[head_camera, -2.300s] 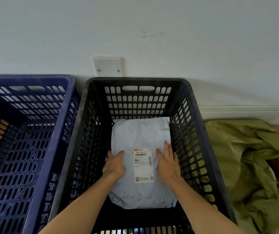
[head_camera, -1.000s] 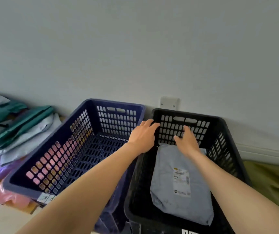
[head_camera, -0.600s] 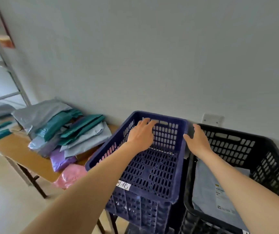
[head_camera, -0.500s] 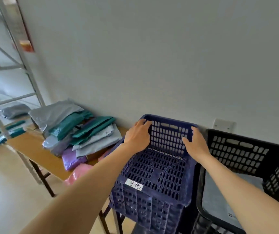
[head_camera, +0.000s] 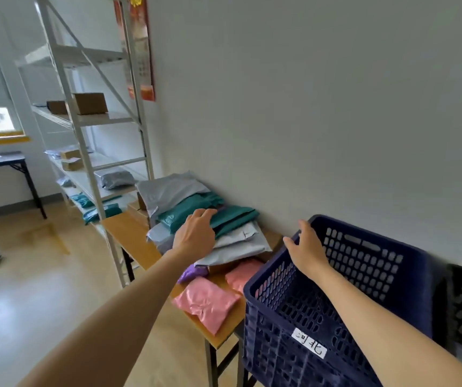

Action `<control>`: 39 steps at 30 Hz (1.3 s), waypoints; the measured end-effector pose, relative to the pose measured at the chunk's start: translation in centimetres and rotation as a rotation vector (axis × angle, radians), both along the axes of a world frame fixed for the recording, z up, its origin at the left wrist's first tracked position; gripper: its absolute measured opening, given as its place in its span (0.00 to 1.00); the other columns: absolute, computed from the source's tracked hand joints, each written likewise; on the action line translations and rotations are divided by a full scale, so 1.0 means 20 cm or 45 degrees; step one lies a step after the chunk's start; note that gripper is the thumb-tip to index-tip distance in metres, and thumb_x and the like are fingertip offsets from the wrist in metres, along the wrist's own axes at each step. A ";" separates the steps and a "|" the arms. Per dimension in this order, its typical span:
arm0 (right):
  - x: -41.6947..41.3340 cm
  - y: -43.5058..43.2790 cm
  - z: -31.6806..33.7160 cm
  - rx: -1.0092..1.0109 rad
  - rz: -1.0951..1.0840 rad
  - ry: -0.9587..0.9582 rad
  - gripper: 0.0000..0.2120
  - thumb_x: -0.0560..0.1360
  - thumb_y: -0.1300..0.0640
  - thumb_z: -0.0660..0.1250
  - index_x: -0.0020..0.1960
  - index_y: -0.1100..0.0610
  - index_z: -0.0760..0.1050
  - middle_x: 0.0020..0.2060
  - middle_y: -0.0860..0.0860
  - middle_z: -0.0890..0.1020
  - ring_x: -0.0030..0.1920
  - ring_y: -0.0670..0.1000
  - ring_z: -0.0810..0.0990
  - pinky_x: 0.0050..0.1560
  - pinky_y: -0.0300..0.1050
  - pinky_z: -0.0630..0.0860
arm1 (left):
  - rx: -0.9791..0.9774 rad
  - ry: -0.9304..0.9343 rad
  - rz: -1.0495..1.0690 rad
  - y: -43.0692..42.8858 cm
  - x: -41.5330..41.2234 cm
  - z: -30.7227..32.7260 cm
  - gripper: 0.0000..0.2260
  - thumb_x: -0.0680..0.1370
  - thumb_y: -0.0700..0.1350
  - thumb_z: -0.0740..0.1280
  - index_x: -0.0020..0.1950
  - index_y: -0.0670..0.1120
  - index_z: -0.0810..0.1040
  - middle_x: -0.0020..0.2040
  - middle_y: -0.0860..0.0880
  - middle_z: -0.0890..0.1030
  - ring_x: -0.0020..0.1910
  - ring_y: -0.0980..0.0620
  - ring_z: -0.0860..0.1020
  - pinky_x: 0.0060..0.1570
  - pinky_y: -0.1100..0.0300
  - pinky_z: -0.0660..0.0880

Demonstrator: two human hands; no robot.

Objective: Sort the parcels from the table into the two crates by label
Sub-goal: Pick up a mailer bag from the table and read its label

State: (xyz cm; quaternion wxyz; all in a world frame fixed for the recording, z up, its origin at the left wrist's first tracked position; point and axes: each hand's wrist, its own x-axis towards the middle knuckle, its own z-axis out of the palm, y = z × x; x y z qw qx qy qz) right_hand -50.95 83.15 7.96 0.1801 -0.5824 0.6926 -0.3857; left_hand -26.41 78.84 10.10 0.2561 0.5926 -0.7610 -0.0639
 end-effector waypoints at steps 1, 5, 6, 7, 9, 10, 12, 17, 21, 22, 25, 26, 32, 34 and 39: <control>0.05 -0.06 0.00 -0.004 0.021 0.011 0.29 0.80 0.55 0.62 0.76 0.59 0.55 0.73 0.58 0.64 0.71 0.56 0.66 0.68 0.49 0.65 | 0.001 -0.008 0.029 -0.04 0.04 0.00 0.24 0.79 0.38 0.57 0.75 0.50 0.63 0.74 0.48 0.65 0.68 0.45 0.68 0.58 0.51 0.73; 0.21 -0.35 0.01 -0.033 0.070 0.041 0.27 0.79 0.56 0.63 0.75 0.60 0.57 0.72 0.58 0.66 0.70 0.57 0.68 0.67 0.49 0.66 | -0.014 -0.029 0.101 -0.24 0.22 -0.03 0.23 0.80 0.39 0.58 0.75 0.50 0.63 0.73 0.47 0.67 0.66 0.45 0.70 0.54 0.53 0.74; 0.25 -0.43 0.02 -0.028 0.080 0.037 0.28 0.79 0.56 0.63 0.75 0.59 0.57 0.72 0.58 0.66 0.70 0.57 0.68 0.67 0.50 0.67 | -0.019 -0.029 0.117 -0.30 0.27 -0.04 0.23 0.80 0.39 0.58 0.75 0.50 0.64 0.72 0.47 0.67 0.66 0.45 0.71 0.55 0.53 0.75; 0.29 -0.51 0.02 -0.024 0.096 0.030 0.28 0.79 0.56 0.63 0.75 0.60 0.57 0.72 0.58 0.66 0.70 0.57 0.68 0.67 0.50 0.68 | -0.027 -0.032 0.131 -0.37 0.31 -0.04 0.23 0.79 0.39 0.58 0.74 0.50 0.64 0.72 0.47 0.67 0.65 0.45 0.71 0.55 0.53 0.75; 0.36 -0.68 0.04 -0.031 0.132 0.017 0.29 0.79 0.56 0.63 0.76 0.60 0.57 0.72 0.58 0.65 0.70 0.57 0.67 0.67 0.48 0.67 | -0.034 -0.052 0.159 -0.51 0.40 -0.04 0.23 0.79 0.38 0.59 0.74 0.50 0.65 0.72 0.47 0.68 0.64 0.45 0.72 0.53 0.52 0.77; 0.40 -0.76 0.05 -0.034 0.144 0.013 0.29 0.79 0.56 0.63 0.76 0.60 0.56 0.73 0.58 0.65 0.71 0.57 0.67 0.68 0.47 0.66 | -0.033 -0.069 0.176 -0.57 0.44 -0.03 0.23 0.79 0.38 0.59 0.74 0.50 0.65 0.72 0.48 0.68 0.64 0.45 0.73 0.52 0.51 0.77; 0.48 -0.92 0.06 -0.031 0.170 0.018 0.29 0.79 0.56 0.63 0.76 0.60 0.56 0.73 0.58 0.64 0.71 0.57 0.66 0.68 0.46 0.65 | -0.032 -0.112 0.205 -0.71 0.52 -0.03 0.23 0.79 0.39 0.59 0.74 0.50 0.65 0.72 0.48 0.68 0.64 0.45 0.73 0.52 0.51 0.77; 0.66 -1.29 0.05 -0.005 0.244 0.012 0.27 0.80 0.57 0.62 0.76 0.59 0.56 0.72 0.57 0.64 0.71 0.56 0.67 0.66 0.46 0.66 | -0.050 -0.160 0.277 -1.03 0.70 -0.08 0.23 0.79 0.38 0.59 0.73 0.52 0.66 0.72 0.49 0.68 0.64 0.46 0.73 0.47 0.54 0.78; 0.81 -1.52 -0.01 0.042 0.287 0.001 0.28 0.79 0.58 0.62 0.76 0.59 0.57 0.73 0.57 0.64 0.71 0.56 0.66 0.67 0.46 0.66 | -0.021 -0.154 0.283 -1.19 0.85 -0.16 0.23 0.79 0.39 0.61 0.73 0.52 0.66 0.72 0.49 0.68 0.65 0.47 0.72 0.52 0.53 0.78; 0.85 -1.56 -0.02 0.058 0.293 -0.006 0.28 0.79 0.58 0.62 0.76 0.59 0.57 0.73 0.57 0.64 0.70 0.56 0.67 0.66 0.46 0.66 | -0.014 -0.149 0.279 -1.23 0.89 -0.17 0.22 0.79 0.39 0.61 0.73 0.51 0.67 0.72 0.48 0.69 0.66 0.47 0.72 0.54 0.52 0.78; 0.99 -1.68 -0.06 0.077 0.306 0.009 0.27 0.79 0.59 0.63 0.75 0.59 0.57 0.72 0.57 0.64 0.70 0.56 0.68 0.66 0.47 0.66 | -0.020 -0.127 0.295 -1.37 1.04 -0.20 0.22 0.79 0.39 0.62 0.72 0.51 0.68 0.71 0.47 0.70 0.66 0.46 0.72 0.54 0.51 0.78; 1.04 -1.72 -0.07 0.081 0.303 0.015 0.27 0.79 0.59 0.62 0.75 0.59 0.58 0.72 0.57 0.64 0.70 0.56 0.68 0.66 0.48 0.66 | -0.017 -0.109 0.297 -1.42 1.10 -0.21 0.22 0.79 0.39 0.62 0.72 0.50 0.68 0.71 0.47 0.70 0.66 0.46 0.72 0.54 0.51 0.78; 1.33 -1.96 -0.16 0.115 0.212 0.034 0.24 0.79 0.59 0.62 0.73 0.59 0.61 0.68 0.58 0.67 0.63 0.57 0.73 0.57 0.45 0.69 | 0.047 -0.059 0.233 -1.76 1.41 -0.28 0.22 0.79 0.39 0.61 0.73 0.50 0.67 0.70 0.47 0.71 0.64 0.46 0.73 0.54 0.53 0.78; 1.45 -2.04 -0.19 0.133 0.171 0.033 0.24 0.79 0.59 0.62 0.73 0.60 0.60 0.69 0.58 0.67 0.63 0.57 0.72 0.58 0.45 0.69 | 0.066 -0.072 0.184 -1.87 1.53 -0.30 0.22 0.80 0.39 0.60 0.73 0.50 0.66 0.70 0.46 0.71 0.63 0.46 0.73 0.55 0.53 0.77; 1.71 -2.23 -0.22 0.140 0.088 0.000 0.25 0.79 0.59 0.62 0.74 0.60 0.60 0.70 0.58 0.66 0.66 0.56 0.71 0.54 0.41 0.67 | 0.112 -0.103 0.107 -2.13 1.79 -0.26 0.22 0.80 0.40 0.60 0.74 0.50 0.65 0.70 0.46 0.70 0.61 0.46 0.75 0.51 0.57 0.75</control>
